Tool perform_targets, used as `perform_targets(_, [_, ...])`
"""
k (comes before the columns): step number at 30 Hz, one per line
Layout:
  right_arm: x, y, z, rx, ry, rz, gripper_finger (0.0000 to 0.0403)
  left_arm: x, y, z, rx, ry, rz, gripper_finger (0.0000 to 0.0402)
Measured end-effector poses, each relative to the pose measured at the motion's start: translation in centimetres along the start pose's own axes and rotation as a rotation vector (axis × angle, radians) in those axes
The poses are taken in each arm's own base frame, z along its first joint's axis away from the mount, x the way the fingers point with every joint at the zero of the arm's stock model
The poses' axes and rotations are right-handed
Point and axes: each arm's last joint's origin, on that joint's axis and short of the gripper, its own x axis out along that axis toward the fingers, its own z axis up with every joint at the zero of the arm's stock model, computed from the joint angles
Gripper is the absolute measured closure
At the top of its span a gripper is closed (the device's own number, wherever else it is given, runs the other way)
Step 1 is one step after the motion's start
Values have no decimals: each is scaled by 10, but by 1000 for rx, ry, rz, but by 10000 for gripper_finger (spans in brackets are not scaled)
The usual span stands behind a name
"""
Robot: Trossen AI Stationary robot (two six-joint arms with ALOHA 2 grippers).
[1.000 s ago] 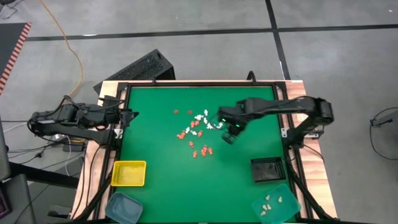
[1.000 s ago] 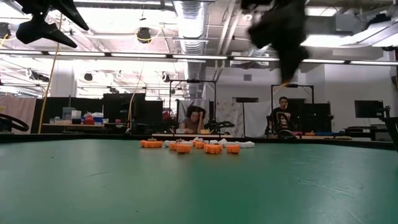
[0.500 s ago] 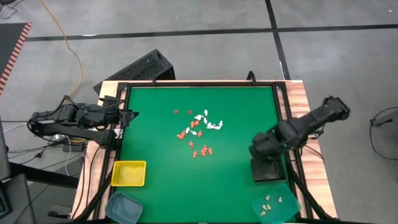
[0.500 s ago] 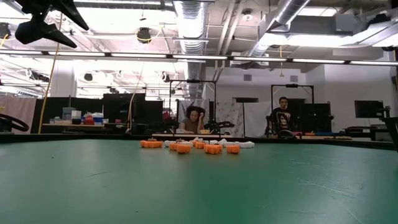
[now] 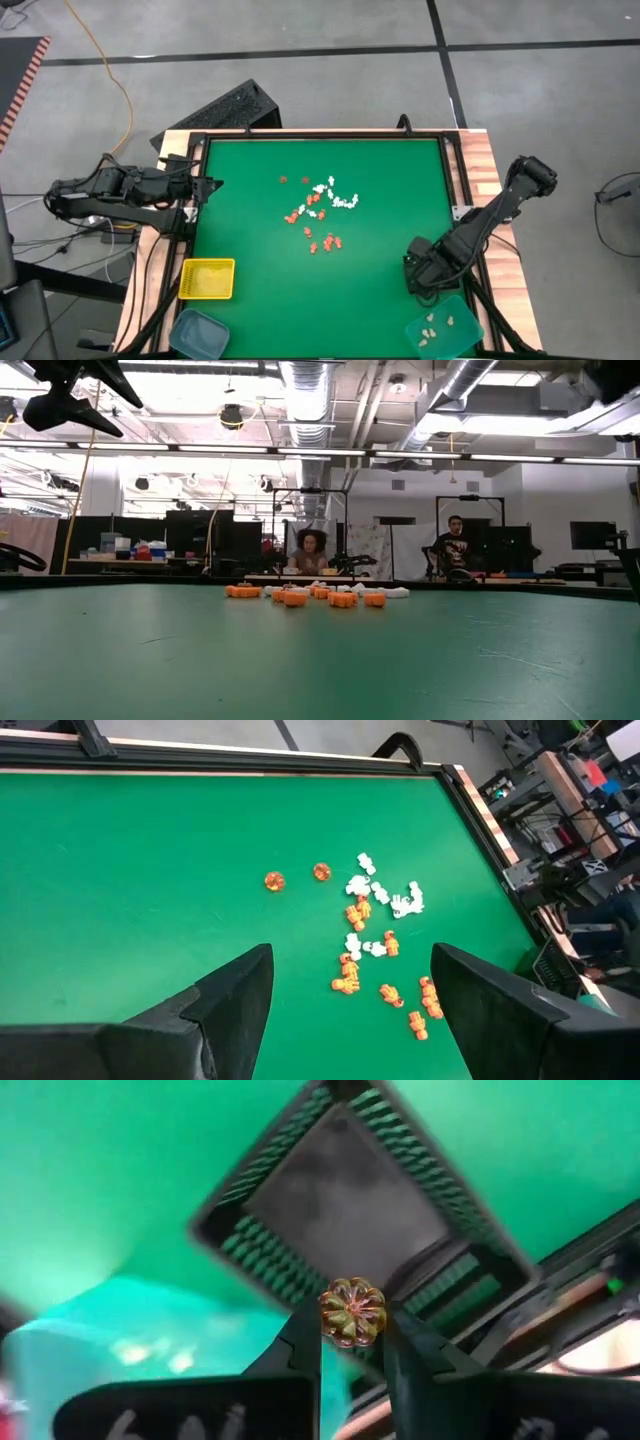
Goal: Sort Halloween decoration
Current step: Put the orange pumpkin toy into the black bin
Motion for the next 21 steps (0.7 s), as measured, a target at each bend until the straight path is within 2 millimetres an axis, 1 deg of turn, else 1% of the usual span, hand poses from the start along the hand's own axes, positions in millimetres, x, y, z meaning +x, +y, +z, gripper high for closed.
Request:
perform_targets(4, [18, -5, 0, -21, -16, 7, 336, 0, 0, 0, 0, 0, 0, 141])
perform_targets(7, [31, -7, 1, -24, -44, 101, 336, 0, 0, 0, -8, 0, 0, 141])
perform_targets(9, [37, -10, 1, -18, -59, 149, 336, 0, 0, 0, -8, 0, 0, 141])
perform_targets(13, [42, -20, 0, 17, -56, 132, 333, 0, 0, 0, -8, 0, 0, 141])
perform_targets(16, [40, -22, -1, 17, -57, 142, 312, 0, 0, 0, -8, 0, 0, 141])
perform_targets(21, [39, -22, -1, 17, -57, 157, 245, 0, 0, 0, -5, 0, 0, 141])
